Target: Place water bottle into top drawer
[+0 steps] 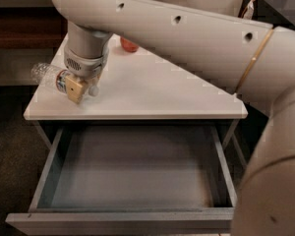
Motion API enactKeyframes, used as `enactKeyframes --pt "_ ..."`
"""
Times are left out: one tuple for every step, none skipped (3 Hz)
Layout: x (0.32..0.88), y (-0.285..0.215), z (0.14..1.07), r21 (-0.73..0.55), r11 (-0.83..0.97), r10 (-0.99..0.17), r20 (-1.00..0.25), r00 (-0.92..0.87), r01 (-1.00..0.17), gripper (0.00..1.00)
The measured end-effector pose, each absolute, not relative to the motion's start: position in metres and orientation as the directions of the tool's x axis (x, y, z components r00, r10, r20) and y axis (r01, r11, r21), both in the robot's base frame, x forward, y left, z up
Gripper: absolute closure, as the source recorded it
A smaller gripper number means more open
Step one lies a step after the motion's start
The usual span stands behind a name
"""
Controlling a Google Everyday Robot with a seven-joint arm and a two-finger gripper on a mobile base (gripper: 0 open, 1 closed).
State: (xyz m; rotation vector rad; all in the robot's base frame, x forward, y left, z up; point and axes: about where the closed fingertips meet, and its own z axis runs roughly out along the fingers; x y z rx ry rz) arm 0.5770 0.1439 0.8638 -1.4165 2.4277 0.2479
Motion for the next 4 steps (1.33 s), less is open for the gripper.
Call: enactKeyframes --pt "0.536 0.137 0.863 -0.003 0.458 -0.829 -0.363 -0.426 -0.889 1.00" --pt "0.494 0.133 0.850 0.013 0.397 -0.855 -0.358 -0.375 -0.918 1.00" --pt "0.451 0.131 0.834 0.034 0.332 -0.879 -0.352 -0.322 -0.943 1.00" --pt "0.429 0.126 0.824 0.050 0.308 -0.888 -0.342 -0.306 -0.950 1.00"
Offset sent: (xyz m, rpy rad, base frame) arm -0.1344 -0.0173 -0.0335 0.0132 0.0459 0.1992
